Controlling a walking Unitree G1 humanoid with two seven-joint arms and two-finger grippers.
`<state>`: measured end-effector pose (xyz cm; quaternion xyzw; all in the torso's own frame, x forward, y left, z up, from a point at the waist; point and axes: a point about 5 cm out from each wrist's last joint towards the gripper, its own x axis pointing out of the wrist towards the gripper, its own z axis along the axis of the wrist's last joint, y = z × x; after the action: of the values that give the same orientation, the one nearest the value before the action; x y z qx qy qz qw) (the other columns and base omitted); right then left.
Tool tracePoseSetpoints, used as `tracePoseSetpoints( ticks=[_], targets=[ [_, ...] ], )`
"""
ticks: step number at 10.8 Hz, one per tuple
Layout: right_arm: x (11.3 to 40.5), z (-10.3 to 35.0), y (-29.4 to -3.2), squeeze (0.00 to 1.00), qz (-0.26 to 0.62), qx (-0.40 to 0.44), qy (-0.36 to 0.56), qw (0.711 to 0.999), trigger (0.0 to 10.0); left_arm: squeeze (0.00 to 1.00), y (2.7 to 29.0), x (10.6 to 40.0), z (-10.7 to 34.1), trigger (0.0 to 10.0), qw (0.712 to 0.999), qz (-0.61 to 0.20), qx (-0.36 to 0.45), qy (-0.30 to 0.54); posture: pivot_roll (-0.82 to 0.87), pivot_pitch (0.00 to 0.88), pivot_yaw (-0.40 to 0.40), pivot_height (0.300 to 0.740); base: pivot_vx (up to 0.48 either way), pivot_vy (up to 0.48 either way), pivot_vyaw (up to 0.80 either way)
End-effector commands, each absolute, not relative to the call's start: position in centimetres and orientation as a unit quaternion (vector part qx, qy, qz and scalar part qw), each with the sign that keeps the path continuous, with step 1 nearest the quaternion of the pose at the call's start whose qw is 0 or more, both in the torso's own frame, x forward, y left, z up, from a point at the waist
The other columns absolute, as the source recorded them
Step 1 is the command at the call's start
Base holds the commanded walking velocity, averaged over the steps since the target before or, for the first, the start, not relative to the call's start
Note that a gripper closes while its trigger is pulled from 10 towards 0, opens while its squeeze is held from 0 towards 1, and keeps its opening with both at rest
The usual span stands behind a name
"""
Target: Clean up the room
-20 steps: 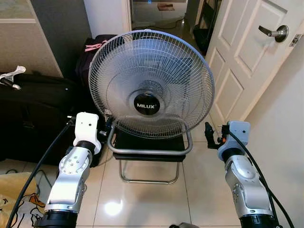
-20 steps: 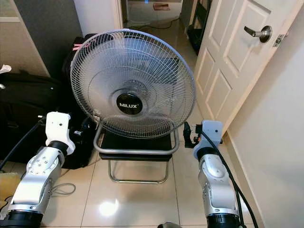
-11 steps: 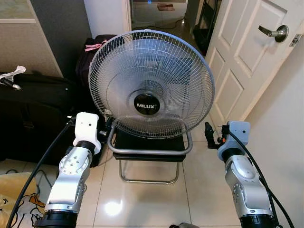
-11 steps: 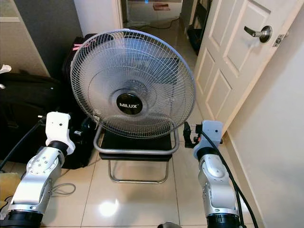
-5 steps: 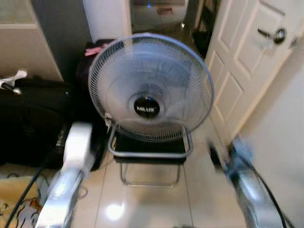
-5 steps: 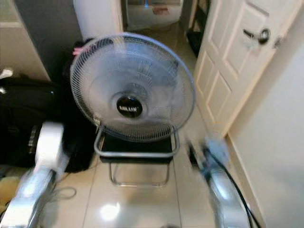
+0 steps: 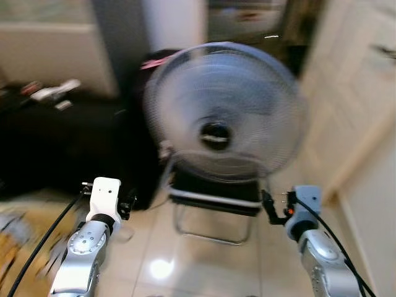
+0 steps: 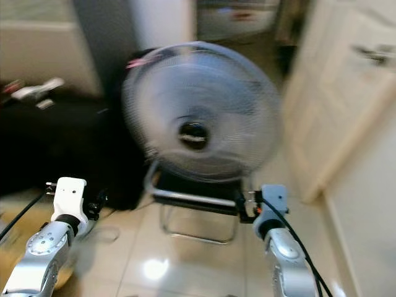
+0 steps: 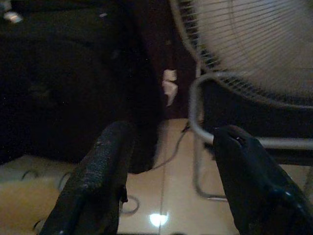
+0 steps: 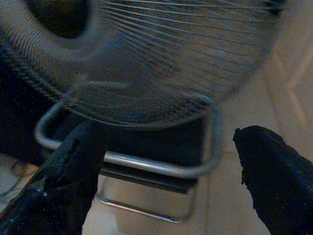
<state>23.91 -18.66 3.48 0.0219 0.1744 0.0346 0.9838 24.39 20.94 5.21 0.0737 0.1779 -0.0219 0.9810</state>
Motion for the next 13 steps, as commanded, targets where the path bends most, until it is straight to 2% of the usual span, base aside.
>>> tracePoseSetpoints(
  ticks=[1, 2, 3, 4, 6, 8, 10, 13],
  targets=[
    [24.7, 4.1, -18.8, 1.00, 0.029, -0.002, 0.153, 0.988, 10.0, 0.00, 21.5, 24.9, 5.7, 10.0, 0.983, -0.010, 0.072, 0.170, -0.07, 0.000, 0.042, 0.740, 0.000, 0.000, 0.80],
    [25.1, 4.1, -18.7, 1.00, 0.034, -0.025, 0.149, 0.988, 10.0, 0.00, 21.8, 25.1, 5.6, 10.0, 0.982, -0.006, 0.076, 0.171, -0.07, 0.000, 0.047, 0.740, 0.000, 0.000, 0.80],
    [26.2, 5.0, -18.9, 1.00, 0.023, -0.005, 0.126, 0.992, 10.0, 0.00, 21.7, 25.9, 6.1, 10.0, 0.982, -0.010, 0.110, 0.152, -0.07, 0.000, 0.040, 0.740, 0.000, 0.000, 0.80],
    [26.5, 5.3, -19.0, 1.00, 0.023, 0.010, 0.125, 0.992, 10.0, 0.00, 21.9, 26.6, 6.8, 10.0, 0.985, 0.008, 0.102, 0.139, -0.07, 0.000, 0.037, 0.740, 0.000, 0.000, 0.80],
    [27.3, 5.3, -19.1, 1.00, 0.004, 0.030, 0.125, 0.992, 10.0, 0.00, 21.8, 27.9, 8.0, 10.0, 0.985, -0.007, 0.120, 0.124, -0.06, 0.000, 0.038, 0.740, 0.000, 0.000, 0.80],
    [27.2, 5.1, -18.1, 1.00, 0.010, 0.047, 0.124, 0.991, 10.0, 0.00, 22.4, 27.8, 8.2, 10.0, 0.986, -0.004, 0.110, 0.129, -0.06, 0.000, 0.052, 0.740, 0.000, 0.000, 0.80],
    [26.5, 4.4, -18.2, 1.00, -0.021, 0.069, 0.132, 0.989, 10.0, 0.00, 23.2, 26.8, 7.6, 10.0, 0.985, 0.015, 0.098, 0.142, -0.06, 0.000, 0.058, 0.740, 0.000, 0.000, 0.80],
    [27.3, 5.3, -18.1, 1.00, -0.013, 0.063, 0.122, 0.991, 10.0, 0.00, 22.8, 27.1, 7.5, 10.0, 0.984, -0.001, 0.102, 0.146, -0.07, 0.000, 0.062, 0.740, 0.000, 0.000, 0.80]
  ],
)
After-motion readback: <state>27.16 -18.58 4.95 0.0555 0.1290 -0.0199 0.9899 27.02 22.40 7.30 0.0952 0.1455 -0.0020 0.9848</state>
